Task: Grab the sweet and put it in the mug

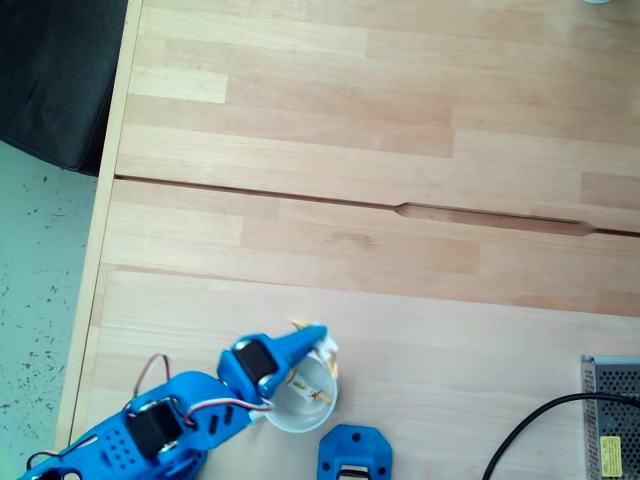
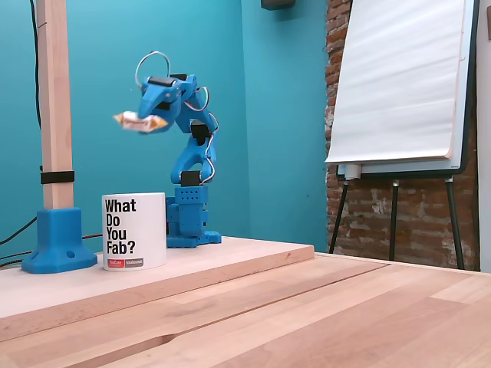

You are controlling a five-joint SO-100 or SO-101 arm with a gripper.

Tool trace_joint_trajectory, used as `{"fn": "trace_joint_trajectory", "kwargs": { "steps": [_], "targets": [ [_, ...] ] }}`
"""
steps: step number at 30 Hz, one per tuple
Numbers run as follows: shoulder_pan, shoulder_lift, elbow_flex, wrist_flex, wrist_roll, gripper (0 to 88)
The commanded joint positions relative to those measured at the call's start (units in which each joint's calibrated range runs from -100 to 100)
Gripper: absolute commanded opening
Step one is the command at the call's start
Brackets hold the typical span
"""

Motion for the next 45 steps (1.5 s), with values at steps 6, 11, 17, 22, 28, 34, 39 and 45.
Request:
{"fn": "trace_joint_trajectory", "kwargs": {
  "steps": [6, 11, 17, 22, 28, 34, 39, 45],
  "targets": [
    [4.60, -1.60, 11.54, 0.27, 0.24, 0.0],
    [4.45, -2.46, 14.31, 0.35, 1.86, 0.0],
    [4.45, -2.46, 13.50, 0.44, 2.93, 0.0],
    [4.81, -2.37, 8.95, 5.44, 3.17, 0.0],
    [4.74, -1.86, 0.21, 18.82, 3.57, 0.0],
    [4.45, -1.43, -1.22, 26.08, 3.66, 0.0],
    [4.45, -1.43, -0.50, 26.56, 3.61, 0.0],
    [4.81, -1.43, 3.51, 25.84, 3.86, 0.0]
  ]
}}
